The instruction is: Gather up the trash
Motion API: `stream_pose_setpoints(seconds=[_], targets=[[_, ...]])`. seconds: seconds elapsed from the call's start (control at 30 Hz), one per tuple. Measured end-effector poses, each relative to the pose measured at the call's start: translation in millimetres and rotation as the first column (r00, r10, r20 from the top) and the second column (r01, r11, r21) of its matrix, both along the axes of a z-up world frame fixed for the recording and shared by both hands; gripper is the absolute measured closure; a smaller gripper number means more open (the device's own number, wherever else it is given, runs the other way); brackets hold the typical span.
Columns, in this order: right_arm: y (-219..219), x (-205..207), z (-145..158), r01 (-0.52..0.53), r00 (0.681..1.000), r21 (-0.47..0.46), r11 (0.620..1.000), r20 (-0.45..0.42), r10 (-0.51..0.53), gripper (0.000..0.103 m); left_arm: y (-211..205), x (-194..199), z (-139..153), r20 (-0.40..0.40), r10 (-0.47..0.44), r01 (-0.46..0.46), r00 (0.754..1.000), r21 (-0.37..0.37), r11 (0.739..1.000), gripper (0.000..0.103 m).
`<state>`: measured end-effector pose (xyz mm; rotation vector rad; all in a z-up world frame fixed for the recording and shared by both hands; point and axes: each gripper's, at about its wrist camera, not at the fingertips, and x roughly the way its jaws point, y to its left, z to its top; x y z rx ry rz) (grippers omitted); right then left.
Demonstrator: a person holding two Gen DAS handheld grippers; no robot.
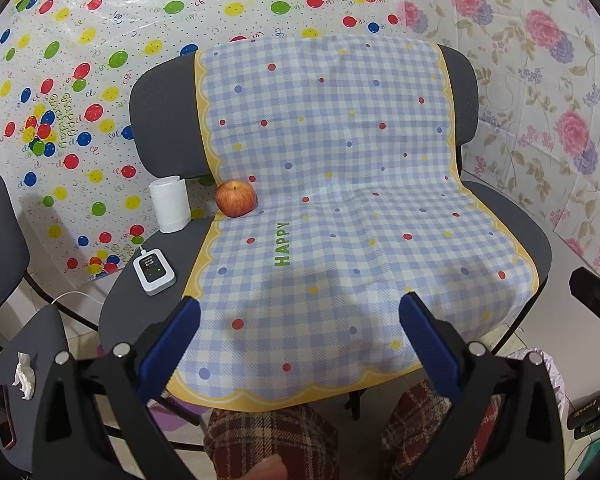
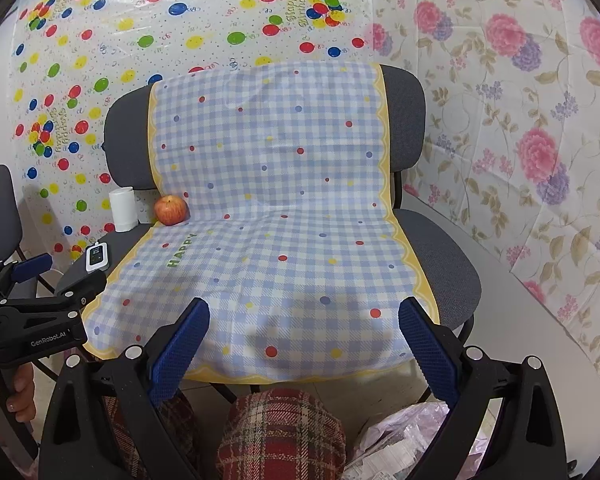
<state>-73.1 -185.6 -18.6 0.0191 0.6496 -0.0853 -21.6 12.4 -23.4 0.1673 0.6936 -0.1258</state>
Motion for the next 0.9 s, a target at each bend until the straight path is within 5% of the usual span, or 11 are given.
stream_pose_setpoints(seconds=[0.9], targets=[[-1.9,-0.4,-0.3,0.005,1.0,-0.002,1.0,0.0,-0.005,0.008,3.2,-2.5,1.8,0.005,-0.006,0.006,1.0,-0.004,1.0,0.006]])
